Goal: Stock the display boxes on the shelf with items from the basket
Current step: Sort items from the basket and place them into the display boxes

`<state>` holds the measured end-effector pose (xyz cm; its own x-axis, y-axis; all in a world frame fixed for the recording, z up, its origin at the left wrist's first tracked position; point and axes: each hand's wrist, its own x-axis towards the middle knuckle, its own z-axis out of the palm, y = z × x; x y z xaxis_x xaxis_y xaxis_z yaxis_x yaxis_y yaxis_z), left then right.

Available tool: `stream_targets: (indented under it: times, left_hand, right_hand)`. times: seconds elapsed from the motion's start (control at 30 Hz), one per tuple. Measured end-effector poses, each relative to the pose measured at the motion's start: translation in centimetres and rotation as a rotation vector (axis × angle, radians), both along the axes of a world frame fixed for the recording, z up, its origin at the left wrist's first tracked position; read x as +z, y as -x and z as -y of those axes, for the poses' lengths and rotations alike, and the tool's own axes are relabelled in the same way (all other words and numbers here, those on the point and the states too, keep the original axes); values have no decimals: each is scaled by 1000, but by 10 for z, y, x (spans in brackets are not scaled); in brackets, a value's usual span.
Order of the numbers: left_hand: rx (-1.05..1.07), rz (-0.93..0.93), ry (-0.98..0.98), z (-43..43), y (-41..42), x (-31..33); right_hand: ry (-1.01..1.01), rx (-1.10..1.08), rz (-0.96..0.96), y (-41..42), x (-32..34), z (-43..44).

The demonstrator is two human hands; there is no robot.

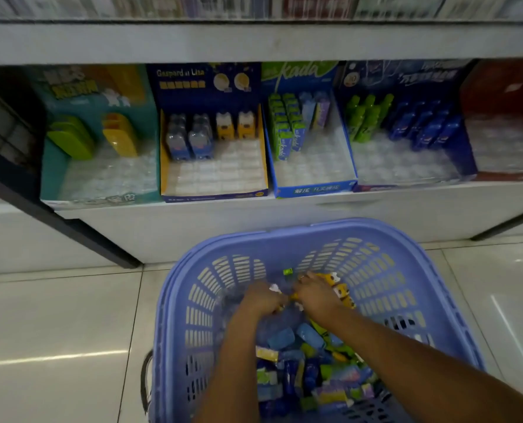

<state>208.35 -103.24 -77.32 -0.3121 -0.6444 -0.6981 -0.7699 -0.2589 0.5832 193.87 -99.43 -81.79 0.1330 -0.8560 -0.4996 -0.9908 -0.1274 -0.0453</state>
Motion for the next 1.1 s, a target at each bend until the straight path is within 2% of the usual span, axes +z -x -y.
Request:
stream_targets:
  times: [0.1,0.17,0.33,0.4,0.47,0.53,0.63,0.7,0.8,0.87,1.1]
  left_hand:
    - [100,-154,-116,15,-17,34]
    - [164,-349,-203,24,-27,69]
    - [109,-549,78,42,-51,157]
    - [123,-632,164,42,-61,181]
    - [218,-724,249,40,-66,194]
    - [352,-737,351,41,-67,197]
    - [479,-694,403,42,-66,193]
    - [489,-666,402,43,-67,189]
    - [494,-652,438,47,-71,187]
    - [516,-648,465,48,-73,186]
    - [600,-690,503,51,-79,180]
  right_hand:
    - [38,-331,383,2,28,-7]
    - [73,-415,606,-4,58,-6]
    - [219,-380,922,-17,151,17]
    - [290,-428,1064,-21,191,27]
    - [480,-483,1156,-25,224,39]
    - [675,-453,1056,-30,245,59]
    - [840,-332,732,-35,261,102]
    - [823,-272,586,-38,265,132]
    - [694,-231,372,-40,262,167]
    - [689,-197,312,-41,260,179]
    - [671,-105,283,-40,263,190]
